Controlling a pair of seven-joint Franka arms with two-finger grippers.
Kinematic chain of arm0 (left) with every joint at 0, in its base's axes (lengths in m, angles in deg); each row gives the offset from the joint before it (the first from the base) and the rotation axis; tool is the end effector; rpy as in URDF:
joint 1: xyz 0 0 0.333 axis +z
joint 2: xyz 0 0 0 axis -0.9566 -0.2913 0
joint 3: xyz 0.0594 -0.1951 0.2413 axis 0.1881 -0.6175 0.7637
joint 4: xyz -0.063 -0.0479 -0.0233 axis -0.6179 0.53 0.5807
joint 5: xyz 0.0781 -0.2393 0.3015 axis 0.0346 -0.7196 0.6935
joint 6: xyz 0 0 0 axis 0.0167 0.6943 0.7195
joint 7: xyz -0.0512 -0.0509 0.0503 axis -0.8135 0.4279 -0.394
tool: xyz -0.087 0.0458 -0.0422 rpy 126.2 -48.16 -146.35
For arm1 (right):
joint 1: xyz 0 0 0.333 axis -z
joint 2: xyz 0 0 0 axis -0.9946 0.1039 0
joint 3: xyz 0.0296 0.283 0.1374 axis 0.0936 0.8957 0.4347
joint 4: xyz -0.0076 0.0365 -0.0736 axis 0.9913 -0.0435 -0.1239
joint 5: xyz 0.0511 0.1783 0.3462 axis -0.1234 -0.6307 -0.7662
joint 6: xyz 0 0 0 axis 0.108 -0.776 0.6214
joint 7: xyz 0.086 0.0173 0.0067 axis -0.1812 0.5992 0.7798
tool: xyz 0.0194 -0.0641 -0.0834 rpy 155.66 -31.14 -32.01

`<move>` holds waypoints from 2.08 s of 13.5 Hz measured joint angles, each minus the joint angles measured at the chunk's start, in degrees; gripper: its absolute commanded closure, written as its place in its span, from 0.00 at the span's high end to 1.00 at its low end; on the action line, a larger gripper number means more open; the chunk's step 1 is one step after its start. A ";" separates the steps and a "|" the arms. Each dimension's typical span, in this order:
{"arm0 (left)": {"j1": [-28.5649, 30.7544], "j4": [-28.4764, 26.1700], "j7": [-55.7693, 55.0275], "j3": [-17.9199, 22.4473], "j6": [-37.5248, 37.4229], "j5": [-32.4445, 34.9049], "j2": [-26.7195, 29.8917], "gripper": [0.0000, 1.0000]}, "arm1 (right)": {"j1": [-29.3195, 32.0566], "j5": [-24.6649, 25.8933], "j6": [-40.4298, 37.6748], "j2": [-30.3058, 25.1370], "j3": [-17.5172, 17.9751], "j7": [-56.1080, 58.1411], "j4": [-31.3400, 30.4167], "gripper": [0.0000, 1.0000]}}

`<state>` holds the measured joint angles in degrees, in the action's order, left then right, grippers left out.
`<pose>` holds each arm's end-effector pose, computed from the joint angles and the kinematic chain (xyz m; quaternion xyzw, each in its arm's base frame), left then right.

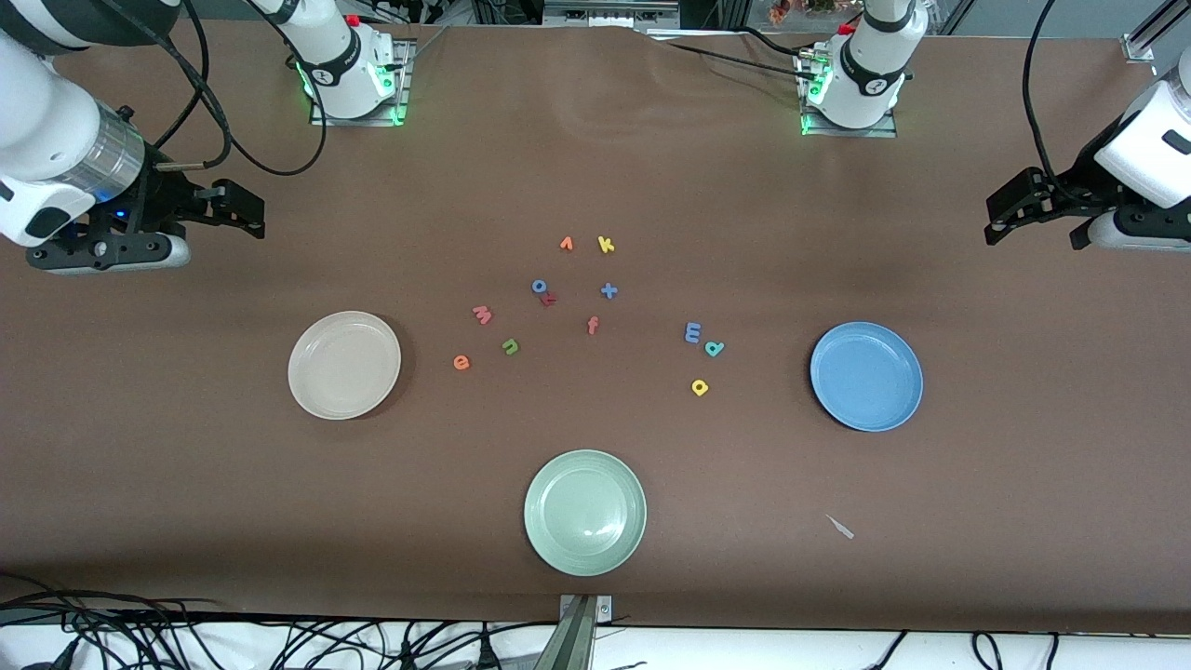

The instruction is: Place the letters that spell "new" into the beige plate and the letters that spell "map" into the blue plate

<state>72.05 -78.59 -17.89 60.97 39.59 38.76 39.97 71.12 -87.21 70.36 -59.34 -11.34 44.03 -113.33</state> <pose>0.5579 -0.0411 0.6260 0.9997 -0.0168 0.0164 0.0045 0.5662 0.0976 0.5835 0.9979 0.0414 -0.0497 0.0011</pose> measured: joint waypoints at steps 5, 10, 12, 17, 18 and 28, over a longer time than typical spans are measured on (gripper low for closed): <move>0.00 0.00 0.00 0.00 0.00 0.00 0.00 1.00 | 0.00 0.00 0.00 0.00 0.00 0.00 -0.02 1.00; -0.06 0.00 0.00 -0.04 0.00 0.00 -0.10 1.00 | 0.00 0.00 0.00 0.00 0.00 0.00 -0.04 1.00; -0.36 -0.12 0.03 -0.24 -0.07 0.47 -1.10 1.00 | 0.00 -0.02 0.30 0.03 0.00 0.00 -0.48 1.00; -1.17 -0.14 0.00 -1.30 0.07 2.64 -7.63 1.00 | -0.39 -0.16 9.48 1.18 0.71 -0.01 -6.24 1.00; -1.59 -0.14 -1.35 -1.46 0.12 2.64 -9.04 1.00 | -0.64 -0.21 12.44 1.85 1.16 -0.20 -7.93 1.00; -6.95 -0.57 -43.97 -1.76 8.34 -1.67 -24.30 1.00 | -6.29 -0.22 38.03 15.88 5.20 -14.34 -14.95 1.00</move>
<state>65.11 -79.16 -61.86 59.21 47.92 37.09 15.67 64.83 -87.43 108.39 -43.46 -6.14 29.69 -128.28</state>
